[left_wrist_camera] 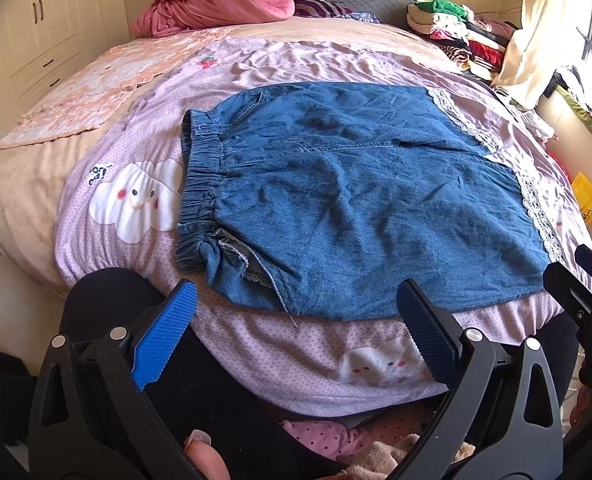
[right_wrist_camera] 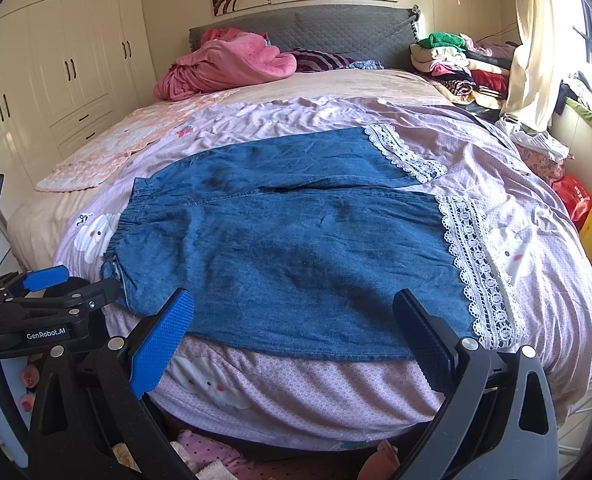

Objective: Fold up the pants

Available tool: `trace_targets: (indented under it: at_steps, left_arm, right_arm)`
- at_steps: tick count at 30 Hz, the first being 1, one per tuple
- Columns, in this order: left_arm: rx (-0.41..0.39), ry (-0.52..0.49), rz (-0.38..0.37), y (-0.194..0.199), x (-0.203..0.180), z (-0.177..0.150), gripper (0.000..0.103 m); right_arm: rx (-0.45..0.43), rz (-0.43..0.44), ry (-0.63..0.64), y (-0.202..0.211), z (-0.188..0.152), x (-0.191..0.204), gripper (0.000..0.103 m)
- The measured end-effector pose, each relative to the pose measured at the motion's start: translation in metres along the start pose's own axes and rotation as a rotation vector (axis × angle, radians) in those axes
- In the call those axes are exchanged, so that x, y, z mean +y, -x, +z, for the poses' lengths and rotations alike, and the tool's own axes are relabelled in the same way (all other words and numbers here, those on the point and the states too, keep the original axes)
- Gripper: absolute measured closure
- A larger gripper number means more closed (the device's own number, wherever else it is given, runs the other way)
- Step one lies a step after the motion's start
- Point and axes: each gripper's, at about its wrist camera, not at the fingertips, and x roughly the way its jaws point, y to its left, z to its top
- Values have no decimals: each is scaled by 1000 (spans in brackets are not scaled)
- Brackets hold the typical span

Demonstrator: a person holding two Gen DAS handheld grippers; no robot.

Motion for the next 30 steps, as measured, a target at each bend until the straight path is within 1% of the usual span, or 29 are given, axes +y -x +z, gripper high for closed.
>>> trace_targets:
  at_steps: [10,16,18,24,28,30]
  left_arm:
    - [-4,-7,2,-6,-1,0,9]
    - [-9,0,5,-13,7,5,9]
    - [-19,7,13,-15,15,10,9]
    - [-44,71,46,-25,55,36,9]
    - [-49,110,84,-36,82,57,9]
    - [-52,118,103,-41,93,66,9]
  right_arm:
    - [18,2,14,-8,1,6,4]
    - [25,18,-3,-20,12,5,4]
    - [24,19,12,-26,20,5,4]
    - [40,48,49,-54,56,5,4]
    - [59,87,100,-76,77,11,4]
    - [77,117,100,-86,86,13,4]
